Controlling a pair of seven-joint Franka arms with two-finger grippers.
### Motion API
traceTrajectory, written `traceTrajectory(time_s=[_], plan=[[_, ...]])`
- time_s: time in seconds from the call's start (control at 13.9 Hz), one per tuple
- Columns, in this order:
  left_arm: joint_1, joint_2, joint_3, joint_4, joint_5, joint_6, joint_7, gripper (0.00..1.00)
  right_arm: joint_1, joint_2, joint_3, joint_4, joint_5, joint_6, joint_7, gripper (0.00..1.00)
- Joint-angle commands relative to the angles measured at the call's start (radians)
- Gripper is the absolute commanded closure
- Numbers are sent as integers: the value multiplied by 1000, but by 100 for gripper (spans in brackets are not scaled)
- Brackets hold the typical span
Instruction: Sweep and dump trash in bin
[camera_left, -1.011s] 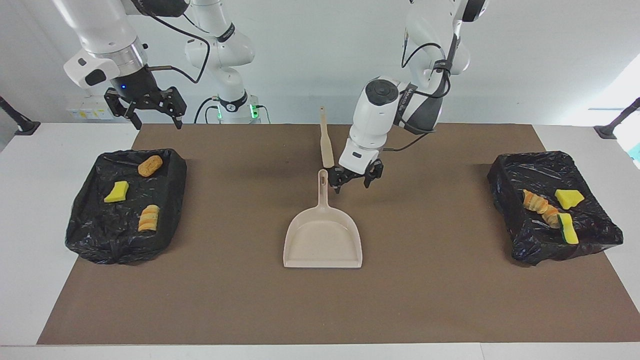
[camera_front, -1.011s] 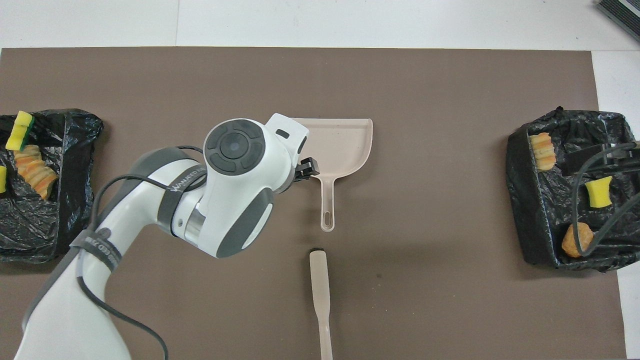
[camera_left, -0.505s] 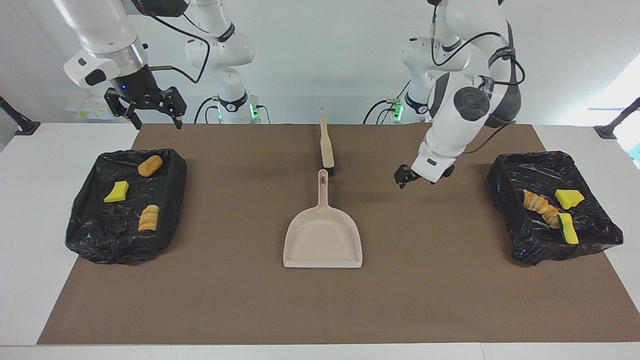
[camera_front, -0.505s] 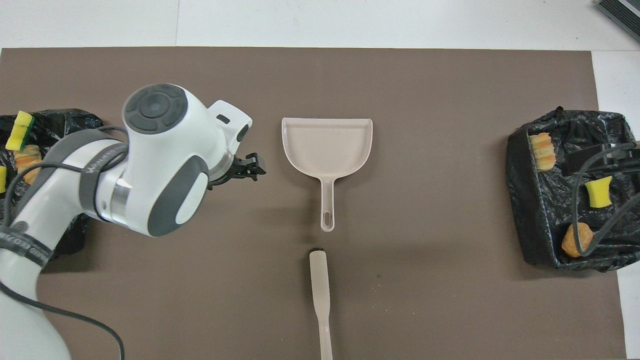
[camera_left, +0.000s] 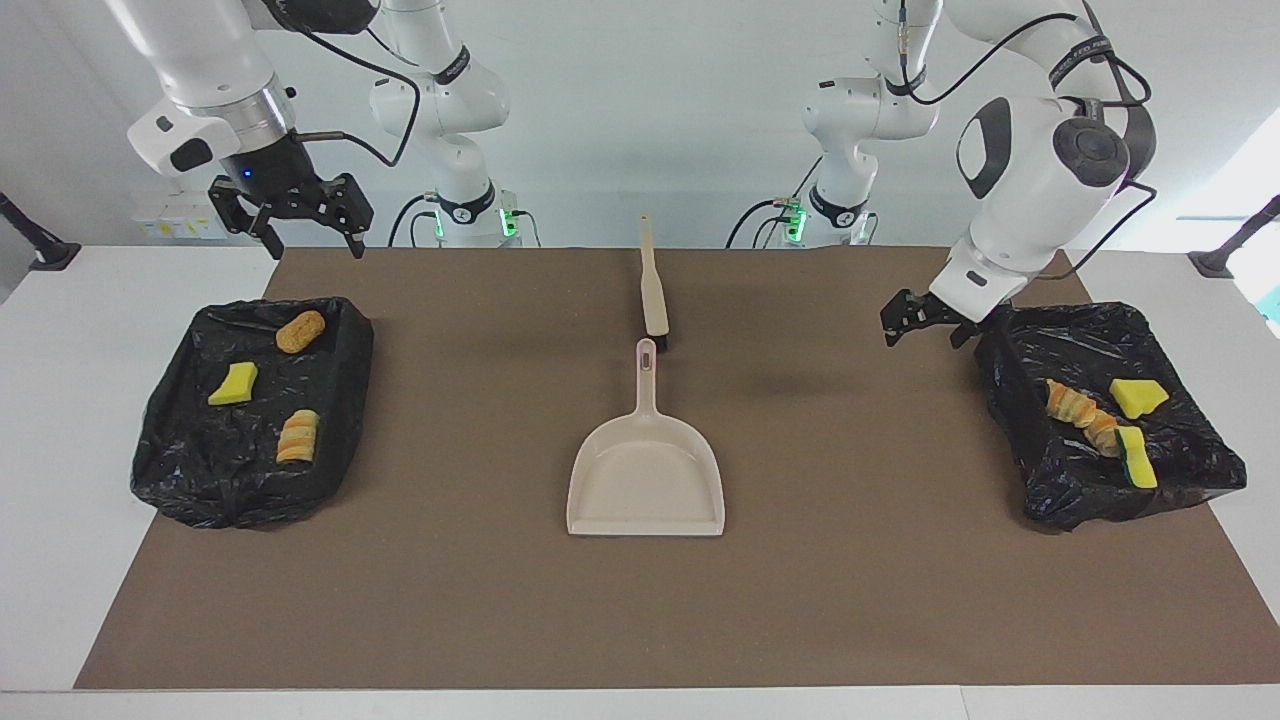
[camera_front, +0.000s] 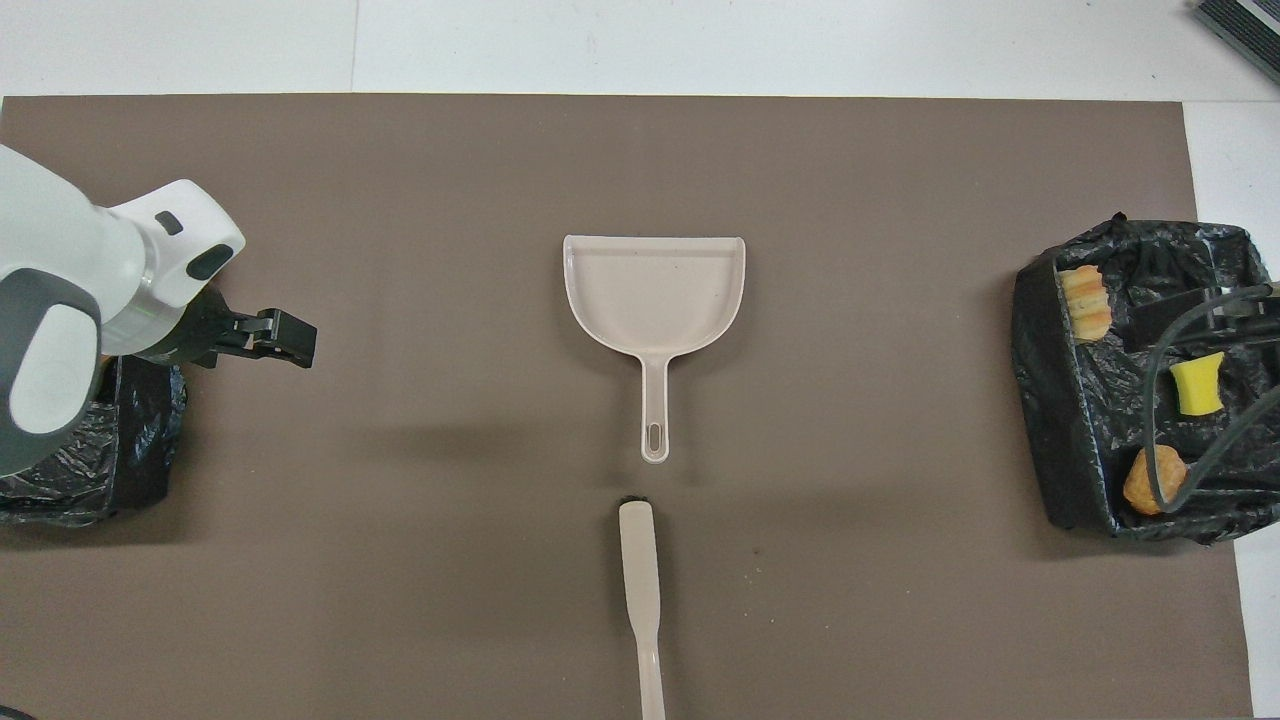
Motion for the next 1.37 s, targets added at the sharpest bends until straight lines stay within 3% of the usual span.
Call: traceTrajectory(time_s=[0.0, 0.72, 1.08, 1.3], plan=[[21, -53, -7, -29, 4, -2, 23, 0, -7, -5, 1, -1, 16, 8, 16, 0], [37, -131, 22, 187, 32, -247, 16, 0, -7, -5, 1, -1, 16, 6, 16, 0], [33, -148, 12, 224, 38, -358, 11, 0, -7, -5, 1, -1, 16, 8, 16, 0], [37, -225, 19, 142, 35, -343, 19, 0, -7, -5, 1, -1, 16, 8, 16, 0]])
